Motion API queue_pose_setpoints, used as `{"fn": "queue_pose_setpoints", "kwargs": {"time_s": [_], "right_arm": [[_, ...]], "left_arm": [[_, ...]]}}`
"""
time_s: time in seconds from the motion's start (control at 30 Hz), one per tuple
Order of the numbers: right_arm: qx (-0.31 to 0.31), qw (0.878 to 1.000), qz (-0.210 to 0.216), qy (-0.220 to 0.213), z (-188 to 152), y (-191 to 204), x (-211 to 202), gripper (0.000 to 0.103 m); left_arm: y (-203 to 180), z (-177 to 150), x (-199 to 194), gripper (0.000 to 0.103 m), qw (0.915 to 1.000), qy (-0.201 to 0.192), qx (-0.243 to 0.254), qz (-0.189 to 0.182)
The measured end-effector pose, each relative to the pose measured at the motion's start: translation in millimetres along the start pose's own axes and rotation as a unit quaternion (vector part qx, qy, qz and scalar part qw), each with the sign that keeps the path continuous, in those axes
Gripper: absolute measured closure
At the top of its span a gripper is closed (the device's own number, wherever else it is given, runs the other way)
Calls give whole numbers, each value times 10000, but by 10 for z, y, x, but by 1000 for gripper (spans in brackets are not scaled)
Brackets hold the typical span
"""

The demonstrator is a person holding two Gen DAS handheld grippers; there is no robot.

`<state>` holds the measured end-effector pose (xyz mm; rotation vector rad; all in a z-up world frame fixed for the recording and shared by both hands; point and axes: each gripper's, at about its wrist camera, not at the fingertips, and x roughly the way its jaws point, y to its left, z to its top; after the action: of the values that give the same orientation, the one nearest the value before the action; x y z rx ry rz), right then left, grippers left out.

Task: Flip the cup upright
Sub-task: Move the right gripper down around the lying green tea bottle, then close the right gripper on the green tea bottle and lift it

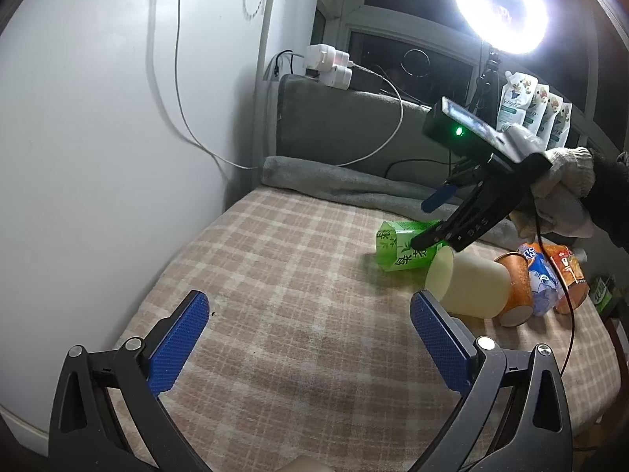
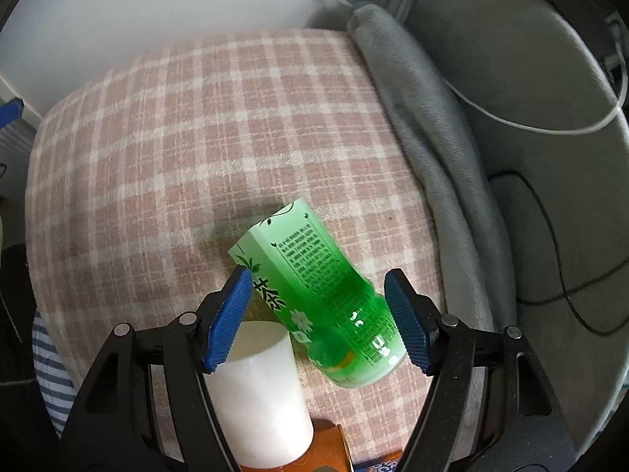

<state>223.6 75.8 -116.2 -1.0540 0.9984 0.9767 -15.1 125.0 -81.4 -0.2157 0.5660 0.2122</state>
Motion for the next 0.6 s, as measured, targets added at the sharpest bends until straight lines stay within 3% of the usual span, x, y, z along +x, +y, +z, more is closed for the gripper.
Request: {"fn": "queue_pose_setpoints", "kwargs": {"time_s": [0.6], "right_arm": [[71, 9999, 118, 85, 77, -205, 339, 33]], "left_arm": [[22, 2, 20, 1, 10000, -13, -29, 43]]}}
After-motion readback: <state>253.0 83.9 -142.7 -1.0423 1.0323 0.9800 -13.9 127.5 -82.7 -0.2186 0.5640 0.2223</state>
